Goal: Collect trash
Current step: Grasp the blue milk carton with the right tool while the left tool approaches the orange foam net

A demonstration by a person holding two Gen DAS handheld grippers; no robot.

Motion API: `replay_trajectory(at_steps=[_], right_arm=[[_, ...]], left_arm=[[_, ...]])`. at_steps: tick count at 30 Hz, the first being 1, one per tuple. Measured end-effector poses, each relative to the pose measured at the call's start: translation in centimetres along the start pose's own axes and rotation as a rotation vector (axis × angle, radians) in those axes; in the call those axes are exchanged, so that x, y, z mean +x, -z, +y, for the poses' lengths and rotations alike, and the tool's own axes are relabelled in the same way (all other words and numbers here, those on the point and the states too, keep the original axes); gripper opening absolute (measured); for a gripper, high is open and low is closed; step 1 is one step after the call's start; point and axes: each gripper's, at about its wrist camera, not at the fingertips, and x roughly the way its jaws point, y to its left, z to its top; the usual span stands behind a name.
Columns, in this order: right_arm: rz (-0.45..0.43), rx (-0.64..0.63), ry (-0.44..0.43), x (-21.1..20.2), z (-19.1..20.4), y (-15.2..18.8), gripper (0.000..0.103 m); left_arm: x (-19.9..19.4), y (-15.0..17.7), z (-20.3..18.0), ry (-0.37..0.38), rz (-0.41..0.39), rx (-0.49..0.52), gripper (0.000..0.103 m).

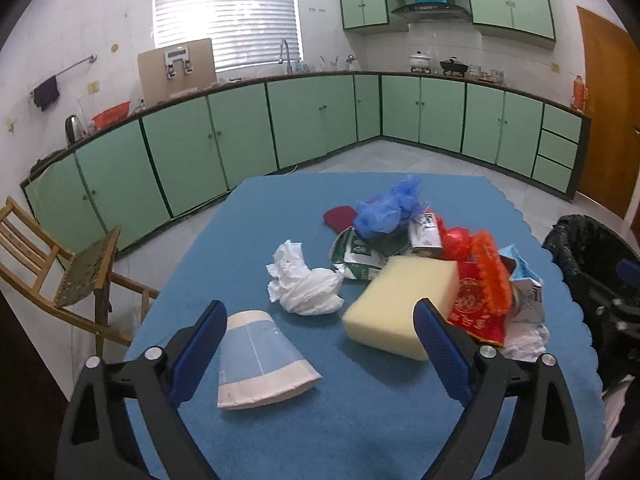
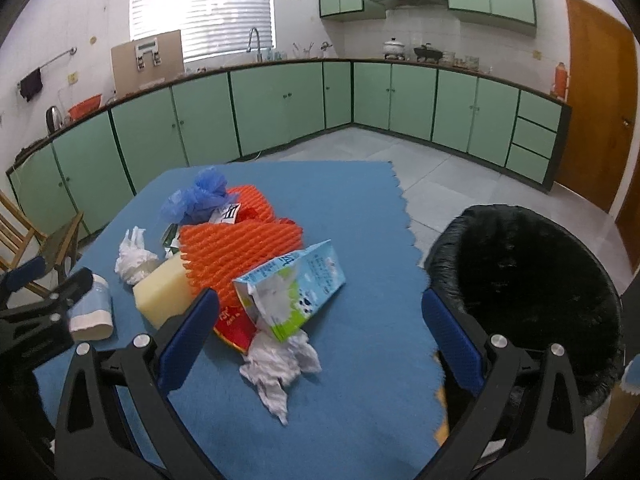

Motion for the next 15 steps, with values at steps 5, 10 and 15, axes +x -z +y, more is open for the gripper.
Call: replay_trajectory(at_steps=[5,10,15], right_arm=[[0.056,-0.036,-0.002,3.1,0.9,0.2,0.082],[0.132,-0.042,-0.036,5.4,1.0,0.9,0.063],[0.175,-0.031,-0.155,5.8,0.3,0.9,0.022]], left_arm=[[1.2,-0.4,0.6,0.000,0.000,-0.014,0.089],[2.3,-0.6,0.3,0.028,0.023,-0.024,0.081],[3.0,-0.8,-0.6,0.053,0.032,-0.016,0.081]])
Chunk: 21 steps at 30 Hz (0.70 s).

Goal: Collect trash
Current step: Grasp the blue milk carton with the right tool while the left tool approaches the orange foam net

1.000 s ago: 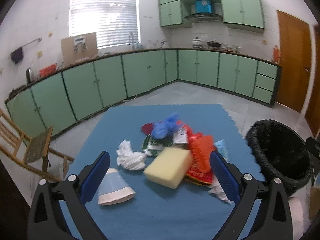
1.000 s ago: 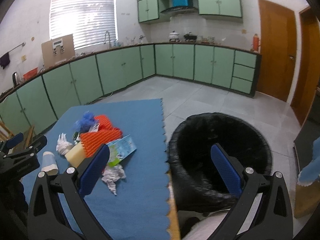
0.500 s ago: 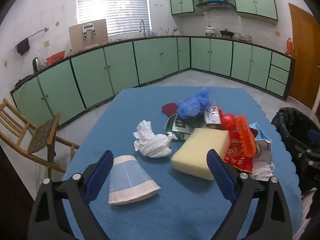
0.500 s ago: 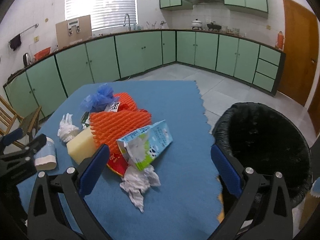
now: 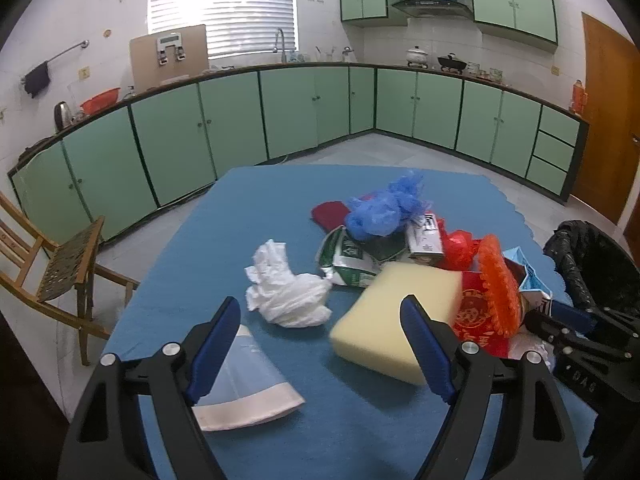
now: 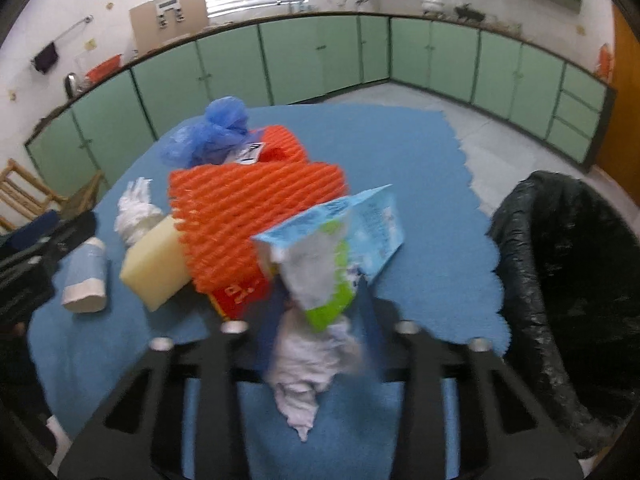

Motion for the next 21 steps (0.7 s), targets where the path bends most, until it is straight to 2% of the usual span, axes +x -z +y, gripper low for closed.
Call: replay_trajectory(at_steps=[2,6,9,12,13,14,16,18,21], right_arm=[[-0.011,0.005,0.004,-0.6,-0.6,-0.1,0.019],[-0.015,-0.001,0.043,-1.4,-1.5,-0.2,0.018],[0.011,-0.006,0.103,-1.5,-2.5,0.0,0.019],[0.037,0.023,0.109,-1.5,-3.7,0.6,0.022],[0.045,0.030,0.098,-1.4,-4.0,0.8,0.030],[0.046,0.039,0.090,-1.5,-4.2,1.0,0.044],[0.034,0.061,0.061,-1.7,-4.3,1.2,0.058],[0.024,0.055,0.036,-1.8,-3.9,1.1,0.060],[0.015,0.048,0.050,-1.3,-3.3,0.7,0.062]], left_arm=[[0.1,-0.1,-0.5,0.007,0.002,0.007,0.081],[0.2,-0.1,-1.3,0.024,0.003,0.019,0.081],[0.2,0.0,-1.9,0.037,0.007,0.027,0.080],[0.3,0.0,-2.4,0.046,0.009,0.035,0.081],[0.3,0.0,-2.6,0.048,0.009,0.039,0.081],[0.2,0.0,-2.7,0.049,0.008,0.042,0.081],[0.2,0.1,-2.8,0.050,0.007,0.044,0.081],[0.2,0.0,-2.9,0.048,0.006,0.042,0.081],[0.1,-0.1,-2.8,0.045,0.001,0.036,0.081]])
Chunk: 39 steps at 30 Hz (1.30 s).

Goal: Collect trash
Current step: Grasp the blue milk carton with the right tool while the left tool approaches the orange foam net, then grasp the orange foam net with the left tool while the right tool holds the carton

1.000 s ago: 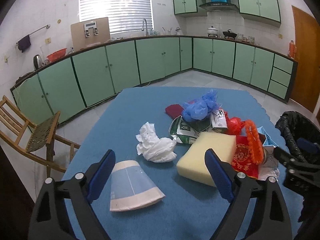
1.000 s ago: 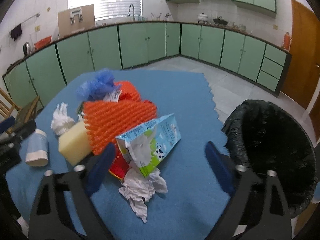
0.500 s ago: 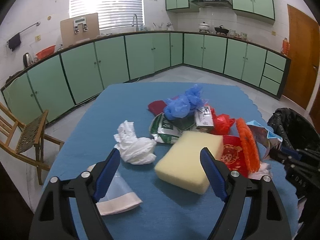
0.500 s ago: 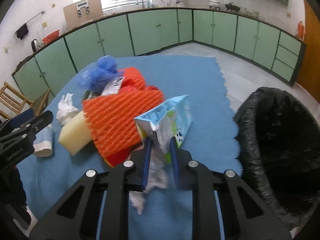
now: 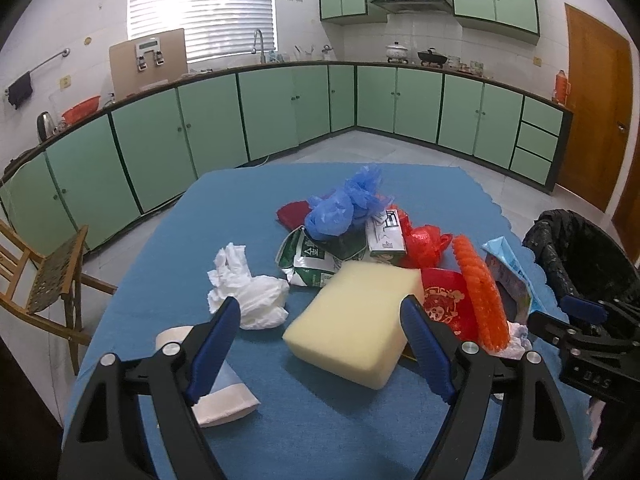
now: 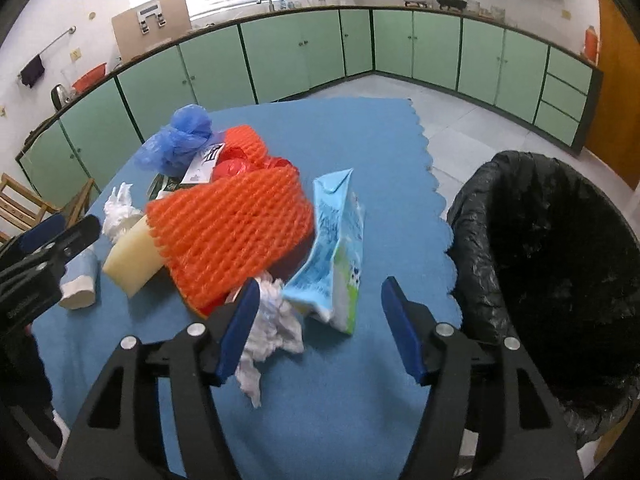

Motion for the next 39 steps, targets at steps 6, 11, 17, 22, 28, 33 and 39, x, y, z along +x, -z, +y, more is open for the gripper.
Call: replay_trajectory(at_steps=[6,11,17,22,28,33,39], right_arm=[[-0.015,0.062,-0.010,1.0,-0.6,-1.3,0.062],[0.015,0.081,0.022,2.4,-1.1,-2.0,0.057],[0.040,0.074,-0.010,2.9,-1.2,-2.1,0.026],[0.054,0.059,0.011,2.3,-1.4,-2.2,0.016],[0.063,0.072,0.038,2.0,-2.4,-2.1,0.018],[0.069,0.063,0.024,2.3,-2.5,-2.2,0.015],[0.040,0.071,0.034,0.7,-3.5,-2.4,0.011]], left_arm=[[0.0,-0.2,0.5,-0.010,-0.005,-0.006,0.081],[0.3,-0.3,0.3,-0.001,-0.003,-0.009,0.081],[0.5,-0.7,-0.8,0.029,-0.009,0.000,0.081],[0.5,-1.1,-1.9,0.064,-0.016,0.007,0.081],[0.5,-1.3,-3.9,0.123,-0.016,0.026,0.080],[0.7,-1.3,-5.1,0.158,-0.008,0.044,0.075],[0.8,-1.4,-5.6,0.200,-0.008,0.040,0.072]])
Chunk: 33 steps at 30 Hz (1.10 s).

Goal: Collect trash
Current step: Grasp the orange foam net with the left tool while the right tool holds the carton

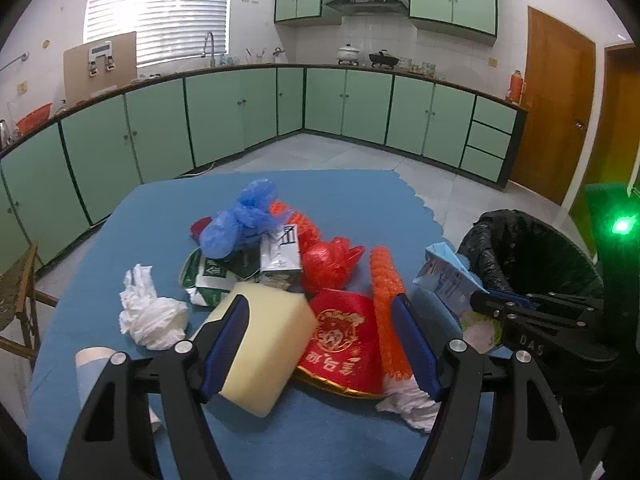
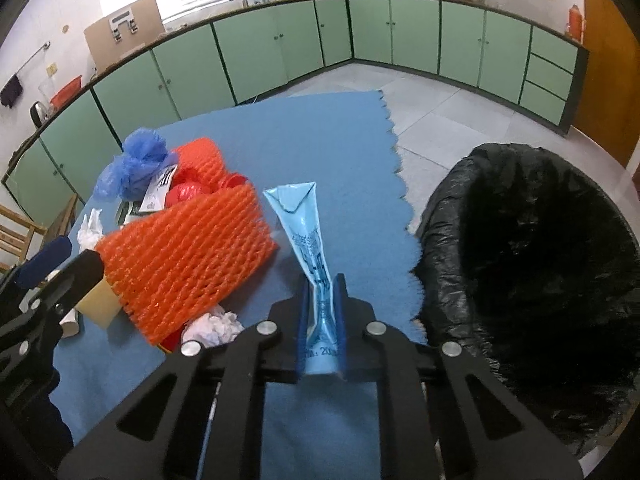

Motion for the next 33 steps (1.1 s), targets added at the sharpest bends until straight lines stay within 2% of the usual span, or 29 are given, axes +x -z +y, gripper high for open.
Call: replay_trajectory(at_steps=[9,13,21,24,26,28,33], right_arm=[[-0.003,0.010,-0.001,-1.2,-1.0,0.0,0.011],[0.002,0.012,-0.005,-1.2,-1.0,0.2,0.011],[-0.002,0.008,0.002,-1.4,-0.8,0.2,0.011],[-0.004,0.011,0.005,-1.5,-0.9,0.3,0.011],[-0.012,0.016,0.001,-1.7,-1.0,0.3,0.011],[-0.020,0.013,0.001,-2.0,-1.1,0.2,0.011],[-0.048,0.022,-0.004,-3.2,-1.6,0.0,0.011]], left_arm=[[-0.6,0.5,-0.5,0.080,0.037,-0.008,0.073],[-1.1,0.9,-0.5,0.084,0.043,0.003,0.073],[1.3,0.4,-1.5,0.082,0.057,0.012,0.072],[2.3,0.5,-2.2,0.103,0.069,0.031,0.054],[2.8,0.6,-2.3,0.138,0.084,0.026,0.025],[3.1,0.6,-2.4,0.167,0.096,0.020,0.011],[1.7,-0.1,-2.7,0.158,0.045,0.040,0.010]])
